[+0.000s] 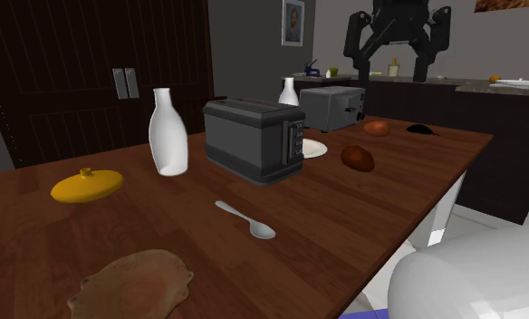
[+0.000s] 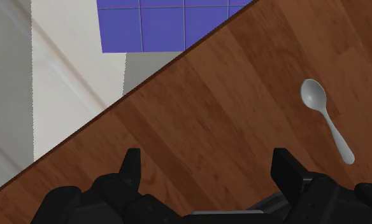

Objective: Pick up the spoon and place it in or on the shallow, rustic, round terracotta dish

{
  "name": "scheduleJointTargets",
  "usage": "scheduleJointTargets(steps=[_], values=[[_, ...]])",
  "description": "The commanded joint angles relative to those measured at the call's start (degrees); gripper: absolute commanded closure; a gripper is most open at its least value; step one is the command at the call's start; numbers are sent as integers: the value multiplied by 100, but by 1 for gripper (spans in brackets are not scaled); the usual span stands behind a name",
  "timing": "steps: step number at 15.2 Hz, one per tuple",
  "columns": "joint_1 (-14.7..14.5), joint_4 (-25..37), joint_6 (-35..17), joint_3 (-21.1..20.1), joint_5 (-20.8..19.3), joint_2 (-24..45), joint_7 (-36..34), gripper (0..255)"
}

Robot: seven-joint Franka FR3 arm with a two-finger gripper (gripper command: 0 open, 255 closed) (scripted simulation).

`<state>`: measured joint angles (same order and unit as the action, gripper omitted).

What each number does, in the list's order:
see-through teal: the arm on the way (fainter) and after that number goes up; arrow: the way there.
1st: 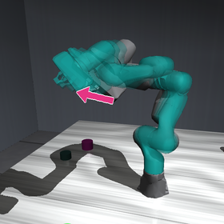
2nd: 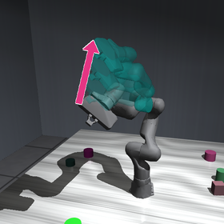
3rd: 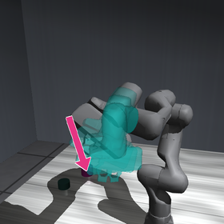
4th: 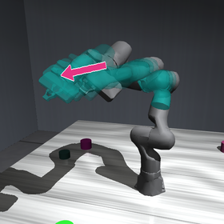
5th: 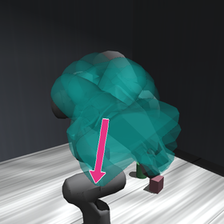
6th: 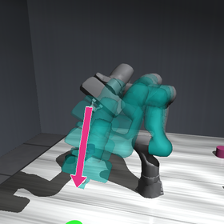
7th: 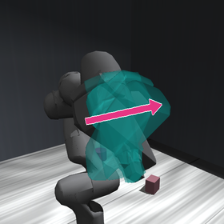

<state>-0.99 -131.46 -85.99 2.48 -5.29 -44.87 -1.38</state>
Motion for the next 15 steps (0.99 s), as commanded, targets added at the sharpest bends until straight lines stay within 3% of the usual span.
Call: scheduleJointTargets(steps=[1, 15], values=[[0, 0, 0, 0, 0, 0, 0, 0], [-934, -1870, -2920, -413, 931, 399, 168, 0]])
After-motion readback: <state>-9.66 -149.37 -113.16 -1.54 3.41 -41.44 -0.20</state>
